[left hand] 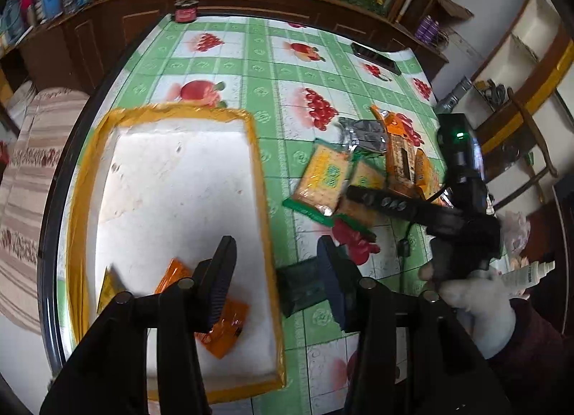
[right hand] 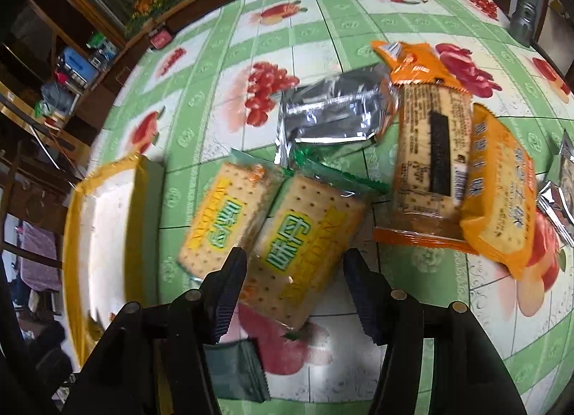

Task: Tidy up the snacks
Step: 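Grasp a WEIDAN cracker pack with the left gripper while the right grasps another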

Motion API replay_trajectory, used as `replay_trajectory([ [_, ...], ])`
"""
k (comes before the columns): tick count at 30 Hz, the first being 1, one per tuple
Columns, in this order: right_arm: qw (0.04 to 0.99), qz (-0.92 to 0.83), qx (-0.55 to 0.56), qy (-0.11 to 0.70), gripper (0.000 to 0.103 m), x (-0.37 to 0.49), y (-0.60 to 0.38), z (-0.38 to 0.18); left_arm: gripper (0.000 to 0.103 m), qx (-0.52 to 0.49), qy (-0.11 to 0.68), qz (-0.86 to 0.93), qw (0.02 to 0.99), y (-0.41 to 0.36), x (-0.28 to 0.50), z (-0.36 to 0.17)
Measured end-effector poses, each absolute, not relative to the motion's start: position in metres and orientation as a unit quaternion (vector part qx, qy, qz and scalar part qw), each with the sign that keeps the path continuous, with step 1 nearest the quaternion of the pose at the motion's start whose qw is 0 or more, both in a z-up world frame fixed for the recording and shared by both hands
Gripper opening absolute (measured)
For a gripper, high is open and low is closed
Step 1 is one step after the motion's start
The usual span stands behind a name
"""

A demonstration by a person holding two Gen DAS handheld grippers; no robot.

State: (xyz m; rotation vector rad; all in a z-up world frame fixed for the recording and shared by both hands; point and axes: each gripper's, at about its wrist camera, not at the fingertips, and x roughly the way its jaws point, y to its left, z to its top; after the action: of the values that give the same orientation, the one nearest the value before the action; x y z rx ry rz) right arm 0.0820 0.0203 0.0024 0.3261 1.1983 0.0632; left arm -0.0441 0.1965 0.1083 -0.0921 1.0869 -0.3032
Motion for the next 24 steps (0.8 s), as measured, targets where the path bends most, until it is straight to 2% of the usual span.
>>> replay_trajectory([
  [4,0.816,0.035,0.153,0.556,0.05,0.074,0.012,0.002,0.052,-0.028,0.525,-0.169,0.834,0.17,-0.025,0.103],
  [8,0.816,0.044,0.153,0.556,0.037,0.057,-0.004,0.005,0.051,-0.032,0.541,-0.2,0.816,0.141,-0.003,0.089],
  [10,0.816,0.044,0.148,0.557,0.036,0.047,-0.012,0.008,0.051,-0.014,0.547,-0.209,0.81,0.122,0.011,0.08],
  [16,0.811,0.046,0.149,0.563,0.036,0.023,-0.036,0.008,0.051,0.077,0.562,-0.192,0.801,0.084,0.045,0.048],
  [19,0.808,0.053,0.162,0.564,0.039,0.017,-0.046,0.007,0.052,0.124,0.564,-0.177,0.797,0.075,0.048,0.034],
  [20,0.808,0.056,0.165,0.563,0.04,0.016,-0.049,0.007,0.05,0.136,0.567,-0.175,0.793,0.073,0.047,0.03],
  [21,0.808,0.058,0.166,0.562,0.041,0.015,-0.051,0.007,0.044,0.137,0.577,-0.18,0.785,0.072,0.046,0.025],
  [24,0.813,0.067,0.161,0.556,0.056,0.019,-0.05,0.009,0.045,0.135,0.575,-0.183,0.786,0.075,0.04,0.023],
])
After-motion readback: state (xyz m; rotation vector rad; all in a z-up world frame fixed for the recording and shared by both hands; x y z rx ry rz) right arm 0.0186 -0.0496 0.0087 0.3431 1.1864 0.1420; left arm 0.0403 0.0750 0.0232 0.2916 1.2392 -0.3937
